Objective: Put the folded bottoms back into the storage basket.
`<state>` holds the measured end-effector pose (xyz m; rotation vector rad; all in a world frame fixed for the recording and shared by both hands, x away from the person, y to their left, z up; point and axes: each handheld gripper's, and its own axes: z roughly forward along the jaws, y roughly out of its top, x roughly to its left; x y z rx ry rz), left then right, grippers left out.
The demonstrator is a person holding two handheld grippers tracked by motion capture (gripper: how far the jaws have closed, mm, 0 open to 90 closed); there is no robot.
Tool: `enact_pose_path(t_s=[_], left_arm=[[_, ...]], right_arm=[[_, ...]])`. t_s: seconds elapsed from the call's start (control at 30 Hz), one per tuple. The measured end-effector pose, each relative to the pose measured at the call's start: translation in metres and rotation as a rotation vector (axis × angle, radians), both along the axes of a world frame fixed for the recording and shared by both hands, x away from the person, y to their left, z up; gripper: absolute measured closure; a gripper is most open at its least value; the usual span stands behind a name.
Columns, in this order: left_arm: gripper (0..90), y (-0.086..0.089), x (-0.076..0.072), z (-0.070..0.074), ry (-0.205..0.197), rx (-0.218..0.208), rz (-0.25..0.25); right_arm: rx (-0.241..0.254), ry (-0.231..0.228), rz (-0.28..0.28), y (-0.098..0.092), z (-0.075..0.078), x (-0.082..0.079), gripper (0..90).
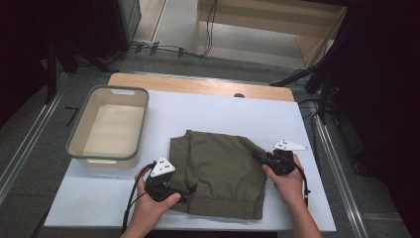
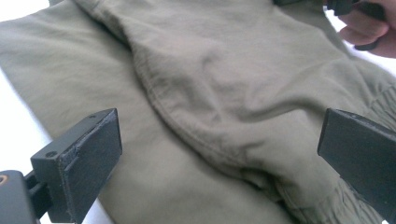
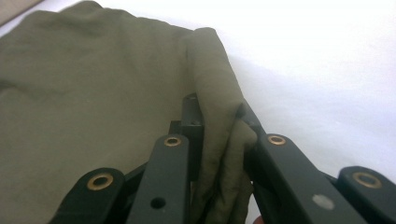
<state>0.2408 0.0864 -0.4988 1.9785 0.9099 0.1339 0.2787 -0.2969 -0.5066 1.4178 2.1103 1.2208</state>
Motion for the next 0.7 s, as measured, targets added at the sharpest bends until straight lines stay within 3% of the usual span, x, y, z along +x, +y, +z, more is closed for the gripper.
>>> enact_pose_path(t_s=[0.2, 0.23, 0.27, 0.33, 0.5, 0.7], left_arm=[[0.0, 0.002, -0.002, 0.0, 0.003, 0.019, 0.0], [0.0, 0.002, -0.002, 0.0, 0.007, 0.027, 0.004], [0.0, 0.003, -0.003, -0.001, 0.017, 0.066, 0.025], [0.0, 0.003, -0.003, -0.002, 0.019, 0.071, 0.027], [4.7, 0.007, -0.004, -0.004, 0.031, 0.087, 0.04], [11.5, 0.001, -0.006, -0.008, 0.021, 0.138, 0.062]], right_arm=[[-0.015, -0.03, -0.03, -0.006, 0.002, -0.013, 77.4], [-0.016, -0.033, -0.032, -0.007, 0.001, -0.015, 77.4], [-0.02, -0.036, -0.048, -0.009, 0.0, -0.018, 77.5], [-0.022, -0.04, -0.055, -0.01, 0.0, -0.02, 77.5], [-0.032, -0.06, -0.079, -0.014, 0.0, -0.031, 77.6], [-0.042, -0.076, -0.092, -0.019, 0.002, -0.041, 77.6]])
